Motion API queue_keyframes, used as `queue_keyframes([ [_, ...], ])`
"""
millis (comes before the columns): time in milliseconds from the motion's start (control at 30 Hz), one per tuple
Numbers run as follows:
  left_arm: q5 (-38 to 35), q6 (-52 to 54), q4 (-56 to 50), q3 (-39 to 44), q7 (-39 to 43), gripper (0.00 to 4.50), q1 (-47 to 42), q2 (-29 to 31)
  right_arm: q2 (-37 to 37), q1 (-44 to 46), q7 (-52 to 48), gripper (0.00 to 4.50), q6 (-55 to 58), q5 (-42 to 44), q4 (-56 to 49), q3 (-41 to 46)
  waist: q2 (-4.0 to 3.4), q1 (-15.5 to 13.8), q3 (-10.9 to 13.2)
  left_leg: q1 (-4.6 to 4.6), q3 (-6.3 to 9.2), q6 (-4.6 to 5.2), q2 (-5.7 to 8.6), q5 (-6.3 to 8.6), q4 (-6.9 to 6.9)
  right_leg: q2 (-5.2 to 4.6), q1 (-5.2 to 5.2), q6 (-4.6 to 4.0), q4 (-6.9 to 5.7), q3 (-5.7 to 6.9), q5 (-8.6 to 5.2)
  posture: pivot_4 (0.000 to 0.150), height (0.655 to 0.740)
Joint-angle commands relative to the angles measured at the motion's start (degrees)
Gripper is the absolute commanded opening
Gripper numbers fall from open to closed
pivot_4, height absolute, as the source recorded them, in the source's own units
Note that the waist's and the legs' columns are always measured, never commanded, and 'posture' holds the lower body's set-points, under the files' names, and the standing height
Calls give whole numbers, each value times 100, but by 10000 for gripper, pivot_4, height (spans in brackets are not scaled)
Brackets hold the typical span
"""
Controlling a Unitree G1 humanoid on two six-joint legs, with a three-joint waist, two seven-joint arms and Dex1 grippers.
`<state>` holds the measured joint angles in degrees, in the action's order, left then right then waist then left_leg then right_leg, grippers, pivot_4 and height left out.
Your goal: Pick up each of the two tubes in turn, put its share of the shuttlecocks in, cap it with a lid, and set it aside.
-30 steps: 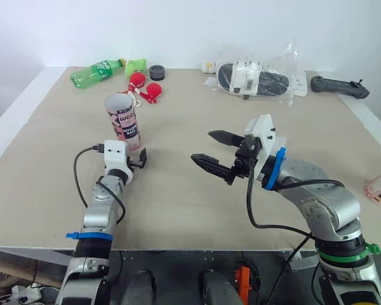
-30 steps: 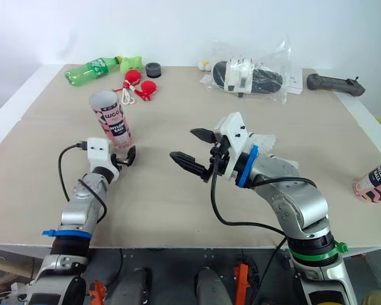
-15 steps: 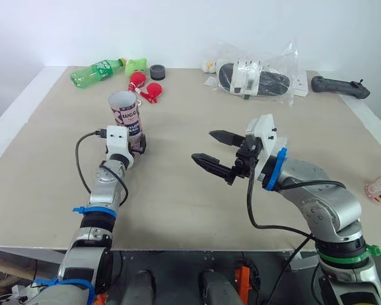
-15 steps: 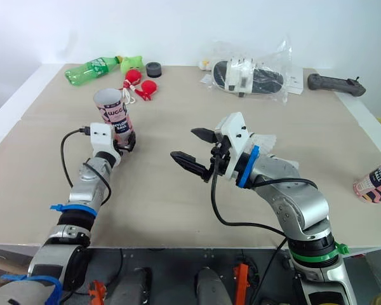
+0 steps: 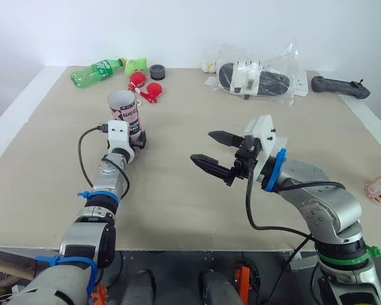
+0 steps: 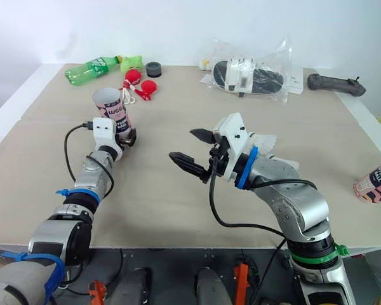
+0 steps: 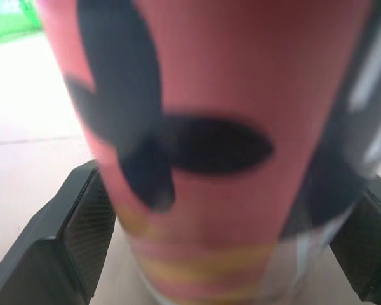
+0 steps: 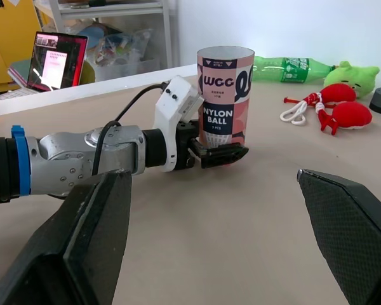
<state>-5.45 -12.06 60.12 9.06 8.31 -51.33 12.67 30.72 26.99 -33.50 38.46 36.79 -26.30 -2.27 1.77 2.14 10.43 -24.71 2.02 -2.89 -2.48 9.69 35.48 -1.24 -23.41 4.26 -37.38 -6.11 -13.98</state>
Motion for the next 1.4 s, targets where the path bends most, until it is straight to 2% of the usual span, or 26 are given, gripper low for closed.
queue_keyframes([
  [33, 12, -258, 109, 51, 58, 45000, -211, 63, 0, 3, 13, 44720, -11, 67, -286, 178, 0, 1, 0, 0, 0, 0, 0, 0, 0, 0, 0, 0, 0, 0, 0, 1500, 7400],
  [133, 0, -316, 216, 63, 65, 45000, -246, 58, 1, -13, 25, 44720, 11, 79, -311, 197, 0, 1, 0, 0, 0, 0, 0, 0, 0, 0, 0, 0, 0, 0, 0, 1500, 7400],
  [233, 15, -351, 268, 64, 74, 39687, -242, 53, 3, -39, 36, 45000, 26, 84, -339, 207, 0, 1, 0, 0, 0, 0, 0, 0, 0, 0, 0, 0, 0, 0, 0, 1500, 7400],
  [267, 29, -329, 275, 58, 67, 34618, -238, 55, 6, -52, 38, 45000, 31, 89, -353, 212, 0, 1, 0, 0, 0, 0, 0, 0, 0, 0, 0, 0, 0, 0, 0, 1500, 7400],
  [300, 30, -322, 274, 61, 77, 32949, -233, 53, 5, -64, 41, 45000, 33, 93, -363, 219, 0, 1, 0, 0, 1, 0, 0, 0, 0, 0, 0, 0, 0, 0, 0, 1500, 7400],
  [533, -72, -385, -51, 73, 489, 32949, -54, 121, 59, -130, 39, 45000, 135, 209, -447, 360, 0, 1, 0, 1, 1, 0, 0, 0, 1, 0, 1, 0, 0, 1, 1, 1500, 7400],
  [667, -323, -261, -1319, -229, 2058, 32949, 410, 339, 415, -346, 56, 45000, 382, 580, -473, 1121, 0, 2, 0, -4, 1, 0, 0, 0, 0, -2, -1, -12, 0, 1, 8, 1500, 7400],
  [800, -573, 733, -3333, -863, 3766, 32949, 1116, 1052, 758, -847, 168, 45000, 347, 510, -499, 1868, -1, 14, 0, -8, 1, -1, -1, 1, -8, -3, -6, -40, 1, 2, 21, 1500, 7400],
  [933, -552, 1914, -4872, -1316, 4922, 32949, 1336, 2204, 945, -1610, 453, 45000, 78, -269, -476, 1898, -1, 43, -1, -1, 3, -1, -7, 1, -6, 4, -2, -42, -2, 3, 20, 1500, 7400],
  [1000, -404, 2240, -5226, -1525, 5324, 32949, 1285, 2676, 824, -1730, 652, 45000, -35, -542, -416, 1680, -3, 65, -1, 2, 1, -1, -10, 0, -5, 6, -4, -14, -3, 1, 3, 1500, 7400],
  [1100, -155, 2789, -5631, -1863, 5780, 32949, 1153, 3259, 499, -1697, 996, 45000, -64, -881, -194, 1322, -6, 89, -3, 20, -15, 5, -14, -4, -3, 7, 2, -18, -6, -8, 8, 1500, 7400],
  [1267, 18, 3626, -6103, -2250, 6241, 32949, 990, 3727, -36, -1497, 1368, 45000, -320, -1450, 301, 844, -7, 88, -2, 19, -16, 19, -20, -13, 1, 15, 0, -43, -6, -11, 7, 1500, 7400],
  [1400, 74, 3997, -6392, -2461, 6376, 32949, 1041, 3794, -467, -1035, 1804, 45000, -565, -1989, 1111, 594, -6, 86, -1, 9, -17, 19, -21, -12, 0, 18, -8, -28, -8, -13, 10, 1500, 7400],
])
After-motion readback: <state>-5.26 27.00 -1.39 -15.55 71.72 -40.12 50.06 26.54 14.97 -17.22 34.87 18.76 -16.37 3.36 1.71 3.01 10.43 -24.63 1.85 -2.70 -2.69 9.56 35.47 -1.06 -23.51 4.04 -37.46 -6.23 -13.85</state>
